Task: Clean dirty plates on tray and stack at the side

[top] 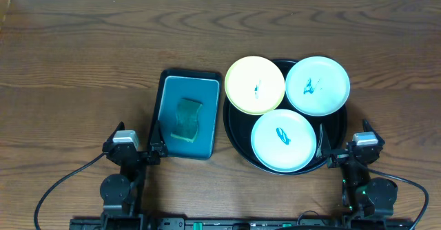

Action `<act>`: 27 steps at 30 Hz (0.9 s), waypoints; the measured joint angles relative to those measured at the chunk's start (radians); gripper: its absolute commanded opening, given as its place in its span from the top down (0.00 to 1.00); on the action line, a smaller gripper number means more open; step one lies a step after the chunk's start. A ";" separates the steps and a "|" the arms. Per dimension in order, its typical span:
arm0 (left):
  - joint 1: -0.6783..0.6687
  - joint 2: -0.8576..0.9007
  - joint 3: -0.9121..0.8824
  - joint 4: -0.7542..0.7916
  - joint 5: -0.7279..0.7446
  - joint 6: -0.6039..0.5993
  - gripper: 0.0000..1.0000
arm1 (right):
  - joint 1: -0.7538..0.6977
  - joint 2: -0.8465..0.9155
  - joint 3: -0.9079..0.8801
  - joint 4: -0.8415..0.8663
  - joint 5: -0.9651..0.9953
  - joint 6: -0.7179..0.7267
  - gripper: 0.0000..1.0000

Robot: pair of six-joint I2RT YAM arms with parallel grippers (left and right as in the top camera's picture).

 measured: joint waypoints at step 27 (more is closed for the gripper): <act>0.000 0.000 0.000 0.000 0.000 -0.027 0.08 | 0.000 0.000 0.000 0.000 0.000 0.006 0.01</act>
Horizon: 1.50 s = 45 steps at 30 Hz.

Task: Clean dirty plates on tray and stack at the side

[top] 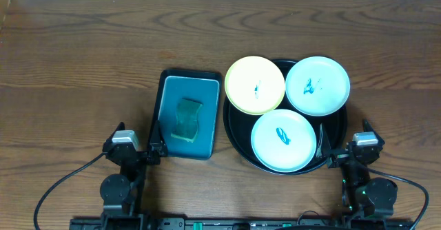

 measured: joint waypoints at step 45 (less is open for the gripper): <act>0.000 1.138 1.019 -0.922 0.111 -0.090 0.08 | 0.000 0.929 0.766 -0.819 -0.053 0.198 0.01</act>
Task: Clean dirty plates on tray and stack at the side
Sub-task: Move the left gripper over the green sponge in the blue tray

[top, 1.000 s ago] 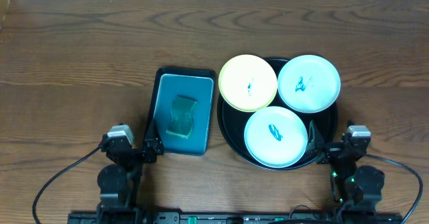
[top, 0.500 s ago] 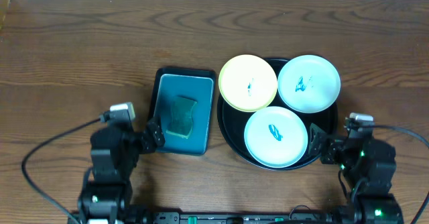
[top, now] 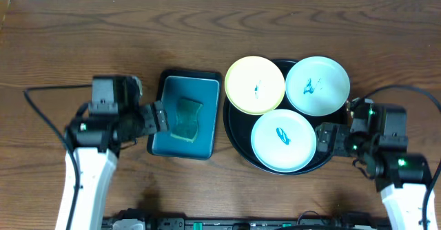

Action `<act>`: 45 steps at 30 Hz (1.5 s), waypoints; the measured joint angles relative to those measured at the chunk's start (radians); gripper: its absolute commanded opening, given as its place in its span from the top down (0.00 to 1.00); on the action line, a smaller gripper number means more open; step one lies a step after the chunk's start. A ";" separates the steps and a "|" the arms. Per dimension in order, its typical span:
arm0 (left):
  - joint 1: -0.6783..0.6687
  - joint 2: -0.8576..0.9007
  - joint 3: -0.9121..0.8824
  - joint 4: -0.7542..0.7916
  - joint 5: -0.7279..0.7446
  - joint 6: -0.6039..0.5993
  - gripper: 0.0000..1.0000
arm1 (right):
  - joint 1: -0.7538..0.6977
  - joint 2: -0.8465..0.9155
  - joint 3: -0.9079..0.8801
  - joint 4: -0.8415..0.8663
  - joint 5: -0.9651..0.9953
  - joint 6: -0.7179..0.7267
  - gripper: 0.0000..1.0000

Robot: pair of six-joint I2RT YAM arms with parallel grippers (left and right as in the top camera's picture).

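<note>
Three dirty plates sit on a round black tray point(top: 236, 142): a yellow-green plate point(top: 255, 85) at the back left, a white plate point(top: 318, 85) at the back right and a pale blue plate point(top: 283, 140) in front. Each carries a blue-green smear. A yellowish sponge point(top: 187, 118) lies in a rectangular teal dish point(top: 173, 142) left of the tray. My left gripper point(top: 158, 116) hovers at the dish's left edge, pointing at the sponge. My right gripper point(top: 325, 139) is at the tray's right rim, beside the pale blue plate. From overhead, neither gripper's finger gap is readable.
Brown wooden table point(top: 83, 44) all around, with a pale wall strip along the far edge. Cables trail from both arms near the front corners.
Both arms have left their parked poses at the front edge. The left gripper now reaches the teal dish's left side and the right gripper is at the black tray's right rim. Plates and sponge are unmoved.
At both earlier moments the two arms sat folded at the table's front edge, with plates on the tray and the sponge in its dish. Now both arms are extended, left toward the sponge dish, right toward the tray.
</note>
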 measured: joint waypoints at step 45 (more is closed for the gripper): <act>-0.275 0.526 0.029 0.215 -0.073 0.157 0.17 | 0.000 0.027 0.050 -0.038 -0.050 -0.016 0.01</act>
